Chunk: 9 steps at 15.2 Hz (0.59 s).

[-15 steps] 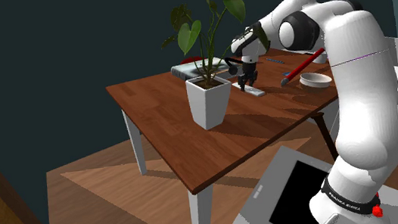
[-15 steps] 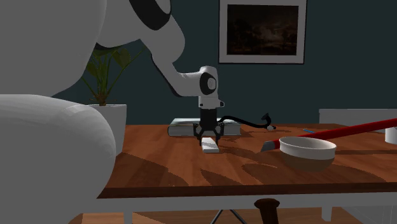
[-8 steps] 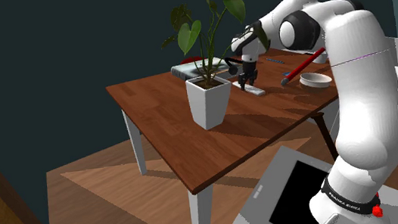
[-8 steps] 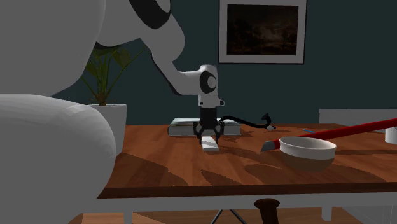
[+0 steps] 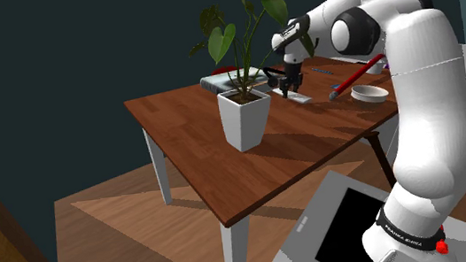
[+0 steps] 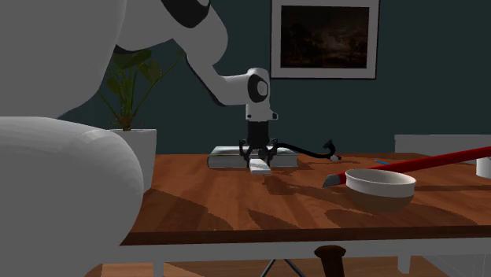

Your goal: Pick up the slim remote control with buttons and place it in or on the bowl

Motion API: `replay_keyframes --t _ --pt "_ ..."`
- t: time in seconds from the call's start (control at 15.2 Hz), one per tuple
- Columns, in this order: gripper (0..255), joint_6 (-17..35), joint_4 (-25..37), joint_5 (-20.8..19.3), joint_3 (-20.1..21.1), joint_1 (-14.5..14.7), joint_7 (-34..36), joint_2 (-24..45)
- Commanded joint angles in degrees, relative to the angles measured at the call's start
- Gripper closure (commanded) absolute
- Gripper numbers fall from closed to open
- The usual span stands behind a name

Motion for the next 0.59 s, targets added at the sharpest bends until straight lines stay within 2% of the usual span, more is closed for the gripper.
replay_keyframes --t 0.0,0.53 --pt "255 -1.3 0.8 -0.2 -0.1 0.1 0.2 -0.5" --pt "255 -6.7 4.9 -1.0 -0.6 -0.1 0.7 -2.0"
